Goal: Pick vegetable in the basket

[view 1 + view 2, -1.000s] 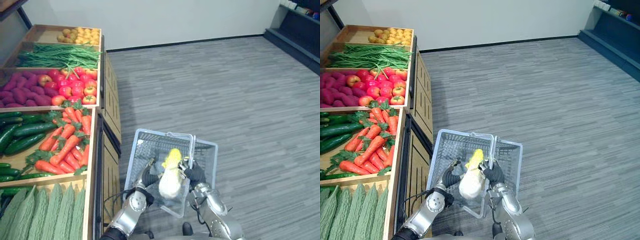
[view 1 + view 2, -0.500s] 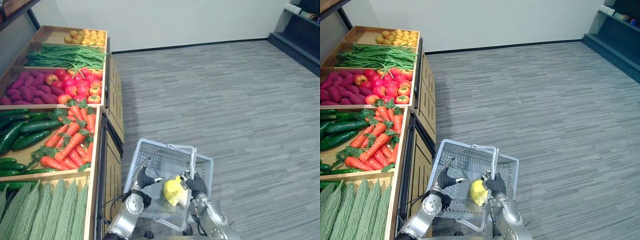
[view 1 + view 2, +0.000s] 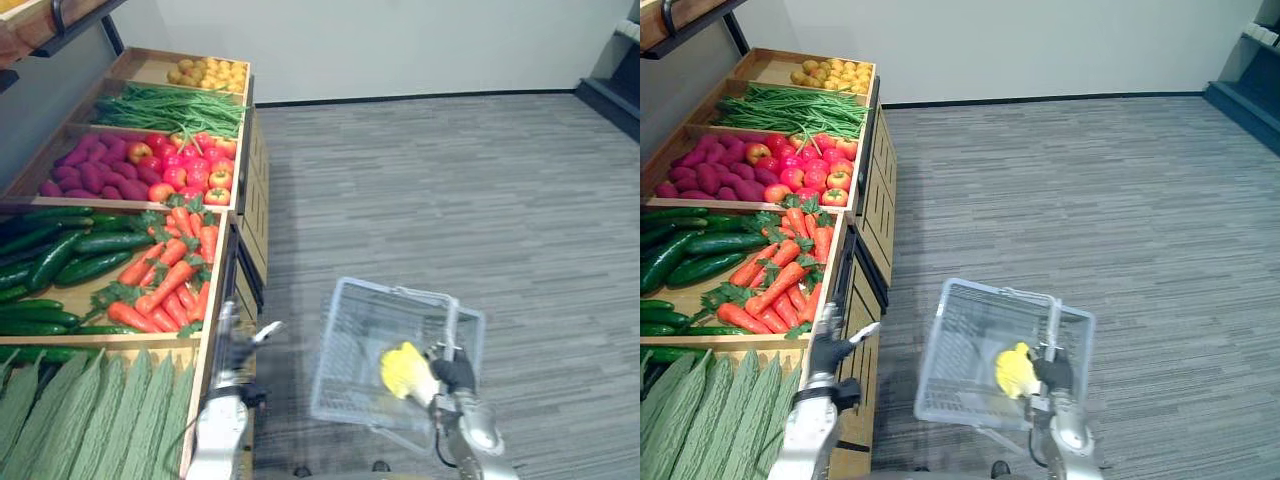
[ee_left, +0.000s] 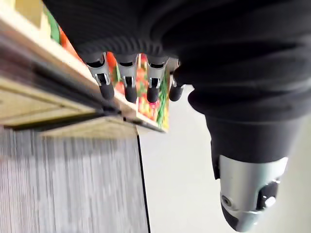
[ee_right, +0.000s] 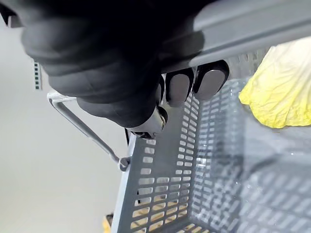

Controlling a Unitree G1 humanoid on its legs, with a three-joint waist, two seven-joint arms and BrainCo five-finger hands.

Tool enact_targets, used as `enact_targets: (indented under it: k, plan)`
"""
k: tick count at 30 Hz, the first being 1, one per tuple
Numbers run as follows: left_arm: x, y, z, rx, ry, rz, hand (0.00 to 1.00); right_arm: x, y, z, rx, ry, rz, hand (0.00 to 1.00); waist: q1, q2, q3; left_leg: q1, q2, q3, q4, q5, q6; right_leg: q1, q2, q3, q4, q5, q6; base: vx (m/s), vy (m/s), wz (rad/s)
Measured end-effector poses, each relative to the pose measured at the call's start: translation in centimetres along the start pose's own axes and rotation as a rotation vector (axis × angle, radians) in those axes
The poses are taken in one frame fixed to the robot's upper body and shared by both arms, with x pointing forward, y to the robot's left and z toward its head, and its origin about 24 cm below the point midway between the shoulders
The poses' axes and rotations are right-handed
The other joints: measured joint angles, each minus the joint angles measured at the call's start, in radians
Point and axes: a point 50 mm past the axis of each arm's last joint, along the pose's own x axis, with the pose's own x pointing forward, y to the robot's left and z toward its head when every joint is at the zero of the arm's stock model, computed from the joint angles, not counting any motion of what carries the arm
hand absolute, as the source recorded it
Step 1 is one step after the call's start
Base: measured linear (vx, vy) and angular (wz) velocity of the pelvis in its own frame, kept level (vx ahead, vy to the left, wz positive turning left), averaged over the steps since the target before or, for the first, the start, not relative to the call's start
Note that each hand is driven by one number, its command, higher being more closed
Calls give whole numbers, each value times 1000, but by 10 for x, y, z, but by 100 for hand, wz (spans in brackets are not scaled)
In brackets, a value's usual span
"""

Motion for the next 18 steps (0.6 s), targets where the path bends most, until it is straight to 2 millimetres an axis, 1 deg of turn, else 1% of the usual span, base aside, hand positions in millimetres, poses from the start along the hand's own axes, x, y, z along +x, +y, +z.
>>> enact_targets:
  k: [1,3,4,6,7,8,9,10,11,12,13,14,15,16,17,18]
  plan:
    - [-3,0,0,-38,6,15,0,-1,-4,-1,6,5,-27,100,0,1,1,-7,6,14,26,-20,-2,-2,-1,-10,22,-21,1,41,1,21]
    - [-4,-1,2,-65,6,23,0,-3,-6,-3,9,11,-46,100,-1,5,3,-35,21,34,90,-55,-6,-7,0,-28,51,-45,-4,49,-16,28]
    - [-4,-1,4,-100,1,34,0,-8,-12,-4,3,13,-76,100,-1,17,10,-86,48,33,224,-120,-14,-13,15,-53,110,-90,-10,68,-35,31]
    - [-5,1,5,-113,-2,45,0,-11,-14,-2,1,5,-87,100,8,28,17,-99,69,35,294,-153,-21,-14,28,-59,148,-121,-15,87,-34,10]
    - [-6,2,5,-113,-1,47,0,-16,-16,1,2,-13,-99,100,22,31,23,-113,87,55,389,-172,-36,-9,37,-59,180,-158,-24,110,-32,6]
    - [-5,3,5,-120,-1,48,0,-16,-16,6,2,-32,-103,100,22,33,34,-158,101,71,501,-171,-37,-3,37,-66,198,-178,-25,102,-53,16]
    - [-5,2,6,-127,-5,48,0,-16,-17,12,-3,-56,-101,100,23,41,42,-206,122,89,620,-162,-50,2,43,-73,211,-194,-31,67,-34,24]
    - [-6,2,5,-127,1,47,0,-16,-17,18,-9,-84,-95,100,25,52,50,-266,154,103,765,-124,-79,25,50,-76,219,-222,-48,81,-24,15]
    - [-6,1,5,-129,2,48,0,-16,-16,20,-12,-92,-92,100,29,47,58,-301,167,115,832,-95,-82,39,51,-74,219,-230,-54,146,23,6]
    - [-6,1,6,-132,0,51,0,-16,-13,23,-14,-103,-85,100,39,50,58,-334,185,138,903,-93,-71,64,47,-72,213,-244,-58,152,30,-3]
    - [-6,1,7,-134,-7,50,0,-15,-12,25,-11,-112,-84,100,47,51,58,-343,190,148,901,-108,-53,73,42,-67,214,-253,-57,223,48,-4]
    - [-6,1,11,-137,-23,49,0,-12,-11,31,-13,-138,-84,100,54,51,58,-377,188,153,876,-147,-38,87,33,-62,211,-266,-56,319,96,-1]
    - [-5,1,14,-140,-35,50,0,-8,-8,37,-9,-160,-81,100,61,47,57,-418,176,159,820,-166,-39,92,16,-60,205,-278,-44,333,123,-2]
    - [-5,1,14,-140,-37,48,0,-6,-7,39,-7,-170,-83,100,70,46,57,-433,169,161,775,-166,-40,93,7,-59,205,-284,-43,294,141,-13]
    - [-5,0,15,-142,-40,46,0,-3,-10,45,-16,-190,-93,100,81,44,56,-444,151,179,660,-155,-50,94,-13,-56,205,-302,-20,334,198,-15]
    - [-5,1,14,-138,-38,49,0,-1,-10,46,-27,-196,-93,100,84,49,49,-430,139,183,552,-84,-2,110,-19,-54,212,-329,17,368,205,-9]
